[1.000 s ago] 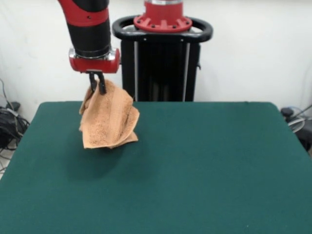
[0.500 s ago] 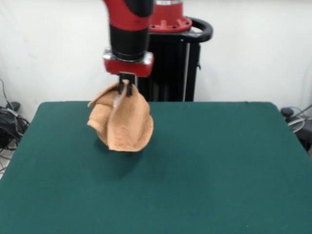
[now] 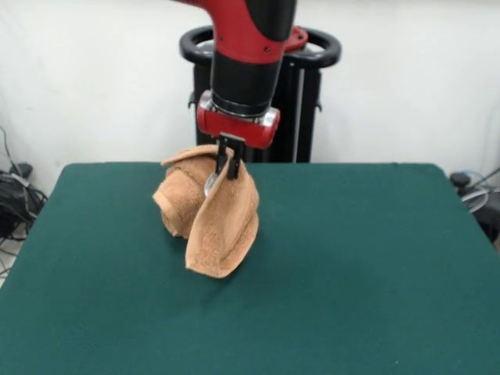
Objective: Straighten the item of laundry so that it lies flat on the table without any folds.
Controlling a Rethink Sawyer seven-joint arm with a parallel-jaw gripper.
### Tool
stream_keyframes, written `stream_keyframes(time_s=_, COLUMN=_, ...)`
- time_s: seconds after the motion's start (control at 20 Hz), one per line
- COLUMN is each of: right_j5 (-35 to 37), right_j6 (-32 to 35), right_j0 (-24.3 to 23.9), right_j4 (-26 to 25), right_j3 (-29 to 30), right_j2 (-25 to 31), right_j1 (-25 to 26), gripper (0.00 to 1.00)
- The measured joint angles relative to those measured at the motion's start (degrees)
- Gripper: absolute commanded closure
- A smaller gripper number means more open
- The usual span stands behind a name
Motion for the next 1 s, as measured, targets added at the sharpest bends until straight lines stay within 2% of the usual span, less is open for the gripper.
stream_keyframes(time_s=0.2, right_j5=-3.7, right_j6=4.7, right_j0=2.0, right_j4=2.4, right_j3=-0.4, right_j2=-1.2, right_j1=1.4, gripper=1.0)
stream_keyframes(time_s=0.35, right_j5=-6.0, right_j6=5.9, right_j0=1.8, right_j4=3.7, right_j3=-0.4, right_j2=-1.2, right_j1=1.6, gripper=1.0)
stream_keyframes(time_s=1.0, right_j5=-10.8, right_j6=6.0, right_j0=-1.4, right_j4=9.8, right_j3=1.0, right_j2=-0.4, right_j1=1.3, gripper=1.0)
